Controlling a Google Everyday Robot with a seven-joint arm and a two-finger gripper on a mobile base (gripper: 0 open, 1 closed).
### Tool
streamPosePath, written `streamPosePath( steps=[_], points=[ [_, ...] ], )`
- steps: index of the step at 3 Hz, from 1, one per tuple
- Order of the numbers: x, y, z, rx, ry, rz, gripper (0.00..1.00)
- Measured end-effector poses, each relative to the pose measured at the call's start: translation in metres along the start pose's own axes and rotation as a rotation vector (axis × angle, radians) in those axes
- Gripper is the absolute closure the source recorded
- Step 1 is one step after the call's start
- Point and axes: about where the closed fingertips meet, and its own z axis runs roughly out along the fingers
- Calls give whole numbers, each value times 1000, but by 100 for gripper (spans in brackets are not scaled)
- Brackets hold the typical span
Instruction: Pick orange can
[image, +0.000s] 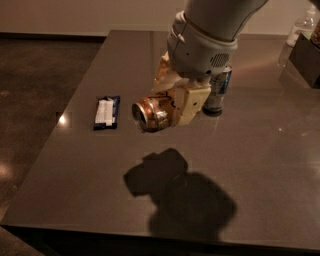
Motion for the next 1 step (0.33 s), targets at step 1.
streamPosePath(
  steps=[1],
  points=[
    [0,0,0,0,0,0,100]
  ],
)
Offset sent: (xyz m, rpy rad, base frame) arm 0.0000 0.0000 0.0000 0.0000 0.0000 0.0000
